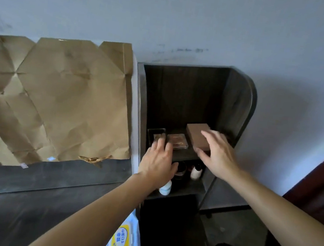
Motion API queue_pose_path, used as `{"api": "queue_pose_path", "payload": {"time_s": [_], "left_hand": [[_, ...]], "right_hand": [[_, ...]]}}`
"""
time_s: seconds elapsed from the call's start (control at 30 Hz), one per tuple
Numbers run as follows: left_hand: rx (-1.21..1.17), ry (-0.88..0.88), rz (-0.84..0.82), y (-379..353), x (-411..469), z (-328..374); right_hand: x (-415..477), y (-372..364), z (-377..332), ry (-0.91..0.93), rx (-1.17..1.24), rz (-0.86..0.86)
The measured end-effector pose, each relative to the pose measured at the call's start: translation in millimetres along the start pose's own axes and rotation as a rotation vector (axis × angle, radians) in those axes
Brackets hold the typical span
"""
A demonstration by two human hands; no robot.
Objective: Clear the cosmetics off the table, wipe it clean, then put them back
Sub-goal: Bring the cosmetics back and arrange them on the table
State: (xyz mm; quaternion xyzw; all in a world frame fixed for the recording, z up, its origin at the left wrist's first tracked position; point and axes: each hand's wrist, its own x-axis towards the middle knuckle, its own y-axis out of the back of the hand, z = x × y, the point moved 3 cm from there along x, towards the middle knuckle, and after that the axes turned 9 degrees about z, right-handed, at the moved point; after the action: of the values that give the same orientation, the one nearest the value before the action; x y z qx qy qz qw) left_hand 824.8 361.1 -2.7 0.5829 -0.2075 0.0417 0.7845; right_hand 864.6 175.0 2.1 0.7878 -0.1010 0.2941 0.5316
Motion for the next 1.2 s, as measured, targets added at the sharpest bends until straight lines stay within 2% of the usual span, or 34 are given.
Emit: {"api": "queue_pose_path", "payload": {"time_s": [0.13, 0.23, 0.3, 0.43, 0.57, 0.7, 0.9, 1.03, 1.1, 1.2], "left_hand": [[0.186, 0.055, -0.132, -27.2, 18.9, -5.4], [0.31, 0.048, -0.11, -38.2, 16.6, -4.5], [0.337, 0.052, -0.07, -42.4, 12.2, -4.5], [0.334, -0.012, 0.003, -42.8, -4.8, -5.9], [0.254, -0.134, 0.153, -33.9, -17.0, -4.7], [0.226, -0.2, 0.205, -28.1, -27.9, -8.8], [0.126, -0.215, 0.254, -5.2, -51.6, -14.4], [0.07, -0.228, 0.293, 10.5, -78.2, -22.9], [0.062, -0.22, 0.28, 17.0, -98.7, -32.7], [0.068, -0.179, 0.261, 28.4, -133.3, -55.3]], "right_hand": [[17.3, -20.4, 19.6, 0.045, 0.004, -0.171], [18.6, -34.5, 31.4, 0.066, -0.04, -0.306], [13.5, -41.3, 35.1, 0.088, -0.029, -0.339], [3.5, -42.0, 40.1, 0.161, -0.019, -0.285], [-11.5, -39.7, 44.5, 0.205, 0.007, -0.095], [-20.0, -32.7, 41.6, 0.202, -0.005, -0.059], [-26.3, -21.6, 20.8, 0.132, -0.07, -0.025], [-26.0, 0.1, 2.5, 0.046, -0.048, 0.124], [-38.4, 14.0, -9.2, 0.051, -0.031, 0.204], [-72.7, 26.9, -34.4, 0.093, -0.007, 0.231]]}}
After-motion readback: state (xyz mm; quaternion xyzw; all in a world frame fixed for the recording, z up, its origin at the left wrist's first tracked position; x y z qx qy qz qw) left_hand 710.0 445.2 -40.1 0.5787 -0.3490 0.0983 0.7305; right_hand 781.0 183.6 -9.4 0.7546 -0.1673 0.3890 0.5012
